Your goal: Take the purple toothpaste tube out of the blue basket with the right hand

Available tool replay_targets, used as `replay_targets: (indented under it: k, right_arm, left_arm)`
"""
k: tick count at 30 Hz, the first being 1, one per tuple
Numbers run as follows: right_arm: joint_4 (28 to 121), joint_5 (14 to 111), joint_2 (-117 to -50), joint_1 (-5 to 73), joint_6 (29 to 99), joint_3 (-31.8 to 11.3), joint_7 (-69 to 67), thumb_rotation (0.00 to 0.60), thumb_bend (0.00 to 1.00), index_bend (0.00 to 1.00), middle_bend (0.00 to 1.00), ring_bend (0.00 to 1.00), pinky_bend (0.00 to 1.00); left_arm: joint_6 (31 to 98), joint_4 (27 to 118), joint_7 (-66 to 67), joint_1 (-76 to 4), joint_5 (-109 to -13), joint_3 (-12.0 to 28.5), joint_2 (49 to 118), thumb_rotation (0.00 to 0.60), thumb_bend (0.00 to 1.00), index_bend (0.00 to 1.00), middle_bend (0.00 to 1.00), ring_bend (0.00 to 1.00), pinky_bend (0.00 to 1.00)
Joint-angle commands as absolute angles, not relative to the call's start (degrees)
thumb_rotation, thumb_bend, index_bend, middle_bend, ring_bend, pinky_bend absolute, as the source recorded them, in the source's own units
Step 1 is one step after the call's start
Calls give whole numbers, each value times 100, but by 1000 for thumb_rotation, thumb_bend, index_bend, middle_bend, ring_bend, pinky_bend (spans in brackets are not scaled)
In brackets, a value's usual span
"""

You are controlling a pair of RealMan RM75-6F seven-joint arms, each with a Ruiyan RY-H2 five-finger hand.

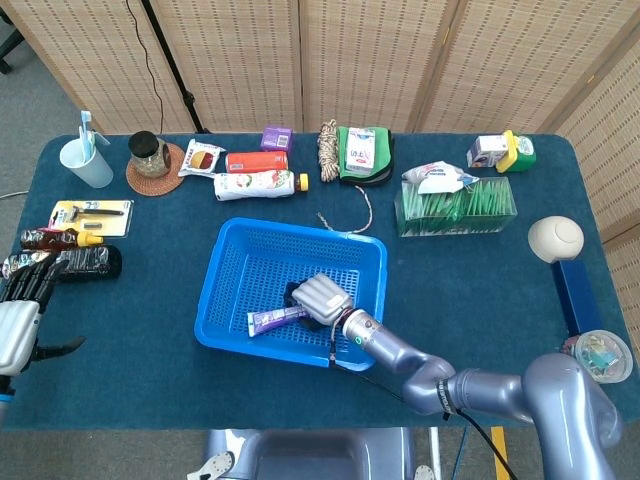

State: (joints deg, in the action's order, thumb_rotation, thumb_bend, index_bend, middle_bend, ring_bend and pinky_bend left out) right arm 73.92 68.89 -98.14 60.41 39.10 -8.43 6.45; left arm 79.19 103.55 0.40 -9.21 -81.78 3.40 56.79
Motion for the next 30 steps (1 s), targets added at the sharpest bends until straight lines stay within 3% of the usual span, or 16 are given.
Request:
replay_targets:
  k: [1, 14, 30]
  right_arm:
    - [7447, 7003, -9764, 6000, 3989, -875, 542, 600, 871, 620, 553, 422, 599]
    - [7877, 7398, -9371, 5832, 4555, -1208, 121, 600, 871, 625, 556, 423, 599]
    - [8787, 7218, -8036, 5258, 5557, -1803, 211, 600, 871, 628, 559, 431, 599]
  left_arm:
    - [7923, 10356, 44, -919, -8185, 336, 5680, 600, 0, 0, 0, 0, 0]
    - [7951, 10349, 2, -902, -8253, 309, 5669, 600, 0, 0, 0, 0, 0]
    - [7919, 10358, -2, -911, -8335, 261, 5654, 600, 0, 0, 0, 0, 0]
